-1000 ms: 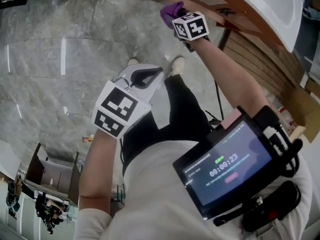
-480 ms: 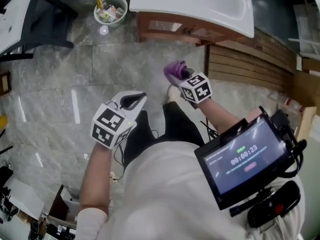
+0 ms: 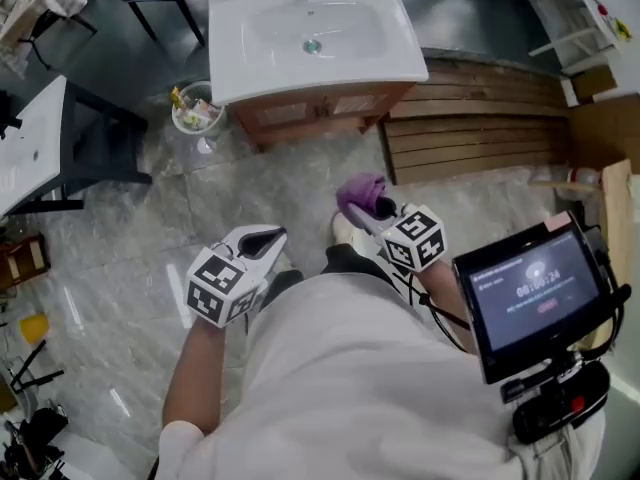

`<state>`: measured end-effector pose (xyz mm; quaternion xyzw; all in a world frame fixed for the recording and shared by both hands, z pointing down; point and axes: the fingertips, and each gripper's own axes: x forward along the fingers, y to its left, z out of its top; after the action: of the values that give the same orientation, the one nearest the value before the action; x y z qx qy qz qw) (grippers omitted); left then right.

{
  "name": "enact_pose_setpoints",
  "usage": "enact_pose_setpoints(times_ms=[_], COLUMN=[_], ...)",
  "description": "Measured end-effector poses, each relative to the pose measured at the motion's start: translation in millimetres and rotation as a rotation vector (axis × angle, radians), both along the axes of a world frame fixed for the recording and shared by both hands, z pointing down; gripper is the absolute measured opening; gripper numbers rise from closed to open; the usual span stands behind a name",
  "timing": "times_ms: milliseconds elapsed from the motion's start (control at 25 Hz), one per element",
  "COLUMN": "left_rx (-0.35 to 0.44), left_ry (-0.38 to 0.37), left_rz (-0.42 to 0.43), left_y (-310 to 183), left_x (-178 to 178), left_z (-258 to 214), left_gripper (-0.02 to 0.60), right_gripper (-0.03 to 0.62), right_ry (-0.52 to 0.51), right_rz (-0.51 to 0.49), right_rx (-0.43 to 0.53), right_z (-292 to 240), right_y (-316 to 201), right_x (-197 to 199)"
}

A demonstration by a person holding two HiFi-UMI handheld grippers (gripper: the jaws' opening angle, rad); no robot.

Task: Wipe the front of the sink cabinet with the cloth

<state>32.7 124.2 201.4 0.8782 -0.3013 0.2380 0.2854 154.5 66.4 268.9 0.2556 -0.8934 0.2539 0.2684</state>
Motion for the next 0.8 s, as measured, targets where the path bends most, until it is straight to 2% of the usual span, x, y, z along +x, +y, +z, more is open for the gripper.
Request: enact_pose_setpoints(times_ms=[280,520,800], left_rx=[0.002,0.016,0.026], left_ry=[0.038,0.028,0.040], left_rz=[0.068,0.119,0.117], left_y=[-4,-4,-10], left_x=[30,57,74], left_z=[-3,-22,-30], left_gripper=[0.005,0.005,0.005], right_gripper=[0.072,0.072,0.072], right_ry=[-0.042,-0.062,-0.048], right_rz=[0.013,-0.001,-0.055], right_rx=[0.077,0.100,0.128], right_z=[-37,-63,-70], right_y=[6,22,25], right_x=[12,20,18])
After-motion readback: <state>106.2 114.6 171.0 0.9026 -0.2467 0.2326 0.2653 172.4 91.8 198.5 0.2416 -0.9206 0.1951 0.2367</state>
